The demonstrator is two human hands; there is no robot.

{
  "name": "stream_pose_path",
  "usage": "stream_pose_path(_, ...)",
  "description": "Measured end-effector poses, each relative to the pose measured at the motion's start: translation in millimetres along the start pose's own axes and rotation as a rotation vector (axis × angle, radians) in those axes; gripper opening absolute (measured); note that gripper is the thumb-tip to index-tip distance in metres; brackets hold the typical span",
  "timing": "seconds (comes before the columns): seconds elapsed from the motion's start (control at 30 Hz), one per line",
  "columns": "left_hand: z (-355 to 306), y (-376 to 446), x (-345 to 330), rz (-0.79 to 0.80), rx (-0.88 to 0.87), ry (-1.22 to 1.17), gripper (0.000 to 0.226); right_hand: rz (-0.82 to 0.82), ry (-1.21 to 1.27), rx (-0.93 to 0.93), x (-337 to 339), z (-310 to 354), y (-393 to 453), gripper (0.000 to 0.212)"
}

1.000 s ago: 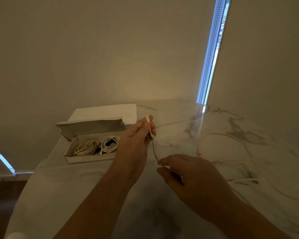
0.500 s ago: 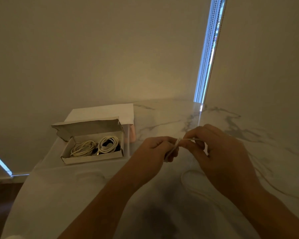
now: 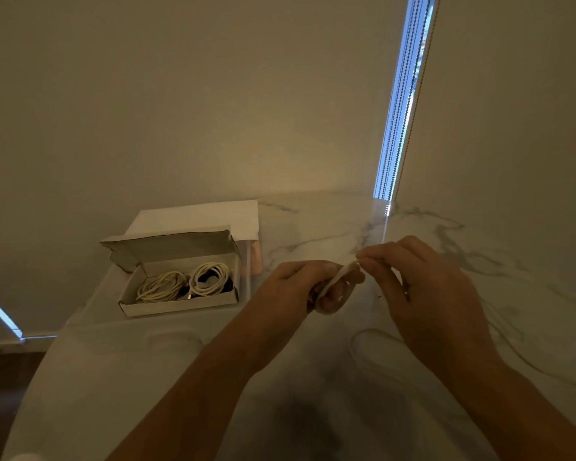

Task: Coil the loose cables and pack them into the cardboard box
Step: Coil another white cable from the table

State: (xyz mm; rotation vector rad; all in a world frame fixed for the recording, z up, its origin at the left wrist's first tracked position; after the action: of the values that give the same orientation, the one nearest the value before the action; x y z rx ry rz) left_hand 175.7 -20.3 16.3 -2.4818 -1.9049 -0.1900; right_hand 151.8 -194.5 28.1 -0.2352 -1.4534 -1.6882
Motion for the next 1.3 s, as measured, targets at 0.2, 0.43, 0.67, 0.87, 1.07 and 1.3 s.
stream_pose_path(0.2,-4,-4,1,0.039,-0.052,-0.193,0.034,0.018,0.007,-0.042,-7,-9,0,0.03)
stream_pose_path(0.43,0,9,10,0.127,0.007,-0.72,0.042,0.126,0.018,-0.107,-15,-2,-6,0.033)
stream_pose_path(0.67,-4,7,12,0.05,-0.003,-0.949,0.045,0.309,0.038,-0.036,-27,21,-15,0.055)
stream_pose_path(0.87,2,15,32,-0.157,-0.067,-1.004,0.042,0.333,0.081,0.053,-23,42,-25,0.041)
stream_pose_path(1.07,4,15,31,-0.309,-0.084,-0.893,0.033,0.385,0.124,0.155,-18,60,-32,0.034)
stream_pose_path(1.3,4,6,17,-0.273,-0.155,0.026,0.024,0.264,0.094,0.162,-3,53,-21,0.015)
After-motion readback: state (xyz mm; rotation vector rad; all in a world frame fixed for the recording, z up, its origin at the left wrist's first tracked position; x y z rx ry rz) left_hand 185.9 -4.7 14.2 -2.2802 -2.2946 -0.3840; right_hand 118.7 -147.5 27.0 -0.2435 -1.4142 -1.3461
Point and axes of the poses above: each hand's wrist, its own y-axis towards the middle knuckle, its own x-axis out of the back of the hand, z = x × y, the point moved 2 cm from there along y, towards the middle knuckle, and after that the axes turned 1 degree about -z, right-handed, at the moved point
